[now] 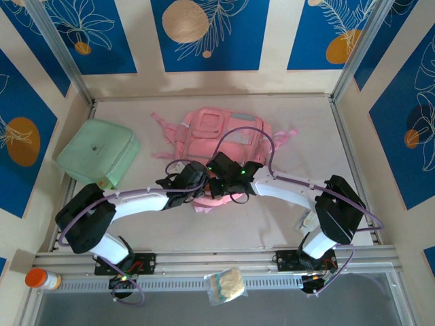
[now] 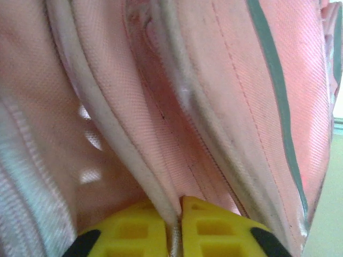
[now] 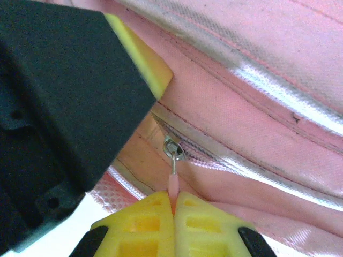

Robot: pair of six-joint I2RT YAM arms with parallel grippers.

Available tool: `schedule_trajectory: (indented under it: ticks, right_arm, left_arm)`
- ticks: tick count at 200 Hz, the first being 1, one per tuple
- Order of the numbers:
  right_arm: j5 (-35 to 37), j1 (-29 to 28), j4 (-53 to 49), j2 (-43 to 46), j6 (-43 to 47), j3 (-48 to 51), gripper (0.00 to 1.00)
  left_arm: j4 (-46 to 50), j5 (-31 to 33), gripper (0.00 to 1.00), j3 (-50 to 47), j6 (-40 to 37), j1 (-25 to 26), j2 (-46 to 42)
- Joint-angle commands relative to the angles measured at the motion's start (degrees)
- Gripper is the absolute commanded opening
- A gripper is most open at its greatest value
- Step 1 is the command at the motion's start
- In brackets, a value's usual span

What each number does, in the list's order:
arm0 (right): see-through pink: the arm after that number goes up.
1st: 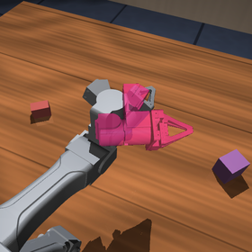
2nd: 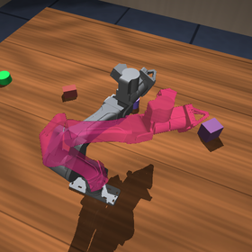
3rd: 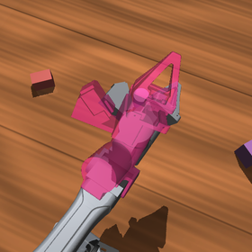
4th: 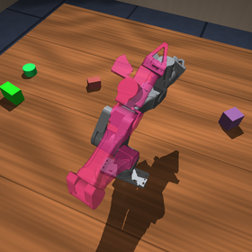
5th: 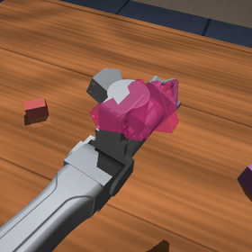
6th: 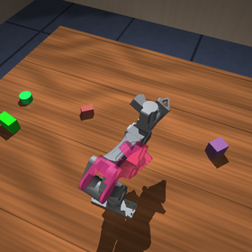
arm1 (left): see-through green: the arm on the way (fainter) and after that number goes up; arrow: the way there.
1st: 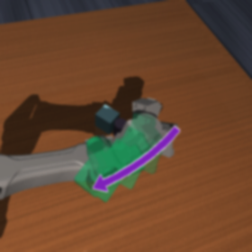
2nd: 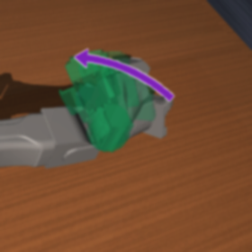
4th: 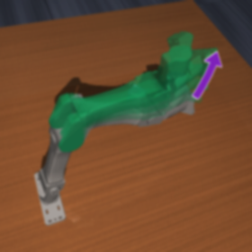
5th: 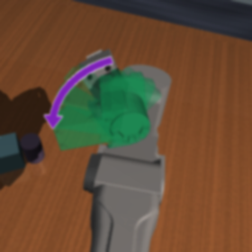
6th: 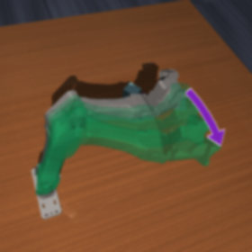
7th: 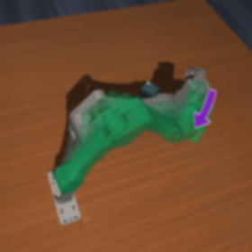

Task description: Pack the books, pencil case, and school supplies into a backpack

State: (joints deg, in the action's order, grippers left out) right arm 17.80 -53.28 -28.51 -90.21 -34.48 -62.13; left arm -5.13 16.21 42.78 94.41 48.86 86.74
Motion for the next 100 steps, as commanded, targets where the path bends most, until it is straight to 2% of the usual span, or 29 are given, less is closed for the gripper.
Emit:
schedule_trajectory:
  ticks: [1,42,60,86,100]
  right_arm:
    - [0.66,-0.12,-4.66,1.42,0.37,-1.85,0.0]
    - [3.93,-0.07,-11.92,3.96,1.32,-0.67,0.0]
    - [4.06,0.44,-13.42,4.97,2.24,1.06,0.0]
    - [2.13,3.72,-13.52,5.4,3.41,2.89,0.0]
    - [1.72,5.29,-12.99,5.42,4.33,2.67,0.0]
  left_arm:
    - [4.07,3.46,0.0,0.43,-2.44,-1.11,-0.94]
    - [5.9,4.22,0.0,-3.36,-10.34,-6.47,-7.55]
    - [7.12,1.6,0.0,-4.74,-14.72,-10.59,-10.74]
    - [8.53,-8.14,0.0,-4.56,-21.75,-18.49,-11.94]
    - [8.83,-10.3,0.0,-5.03,-24.04,-21.03,-13.01]
